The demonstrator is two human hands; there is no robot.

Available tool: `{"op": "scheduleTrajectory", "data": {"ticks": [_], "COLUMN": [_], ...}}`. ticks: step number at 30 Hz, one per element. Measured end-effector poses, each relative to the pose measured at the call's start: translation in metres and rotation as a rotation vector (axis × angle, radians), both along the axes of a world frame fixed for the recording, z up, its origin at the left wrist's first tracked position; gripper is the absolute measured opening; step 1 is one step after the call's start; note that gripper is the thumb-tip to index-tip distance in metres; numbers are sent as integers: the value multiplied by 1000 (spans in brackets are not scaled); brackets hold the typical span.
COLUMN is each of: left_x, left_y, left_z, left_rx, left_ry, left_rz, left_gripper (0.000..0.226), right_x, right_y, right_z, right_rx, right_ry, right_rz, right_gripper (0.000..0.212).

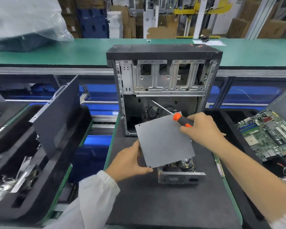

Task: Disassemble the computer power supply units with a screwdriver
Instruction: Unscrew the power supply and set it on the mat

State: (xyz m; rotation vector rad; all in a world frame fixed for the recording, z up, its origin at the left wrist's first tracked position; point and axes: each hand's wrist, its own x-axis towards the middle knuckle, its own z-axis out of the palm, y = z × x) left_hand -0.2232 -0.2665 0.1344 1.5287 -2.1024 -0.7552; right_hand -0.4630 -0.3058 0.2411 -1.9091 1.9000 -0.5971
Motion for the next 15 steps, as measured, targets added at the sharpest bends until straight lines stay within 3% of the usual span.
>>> {"op": "scheduleTrajectory", "data": {"ticks": [2,9,13,15], "left_x": [8,31,53,60], "left_y": [7,17,12,10], "left_z": [-1,4,-6,-18], "left_rx": [-147,-285,-287,-292], "left_ry": [13,306,391,389], "left_rz": [90,324,439,504], "left_gripper": [73,50,54,44], "right_x": [11,44,65,77], "right_y": [-2,-5,8,21], "right_z": [2,3,-26,-55], "right_rx": [5,-92,-195,-254], "right_ry": [5,-125,-307,-301], "right_rz": [8,101,92,129], "right_gripper": [18,16,5,34]}}
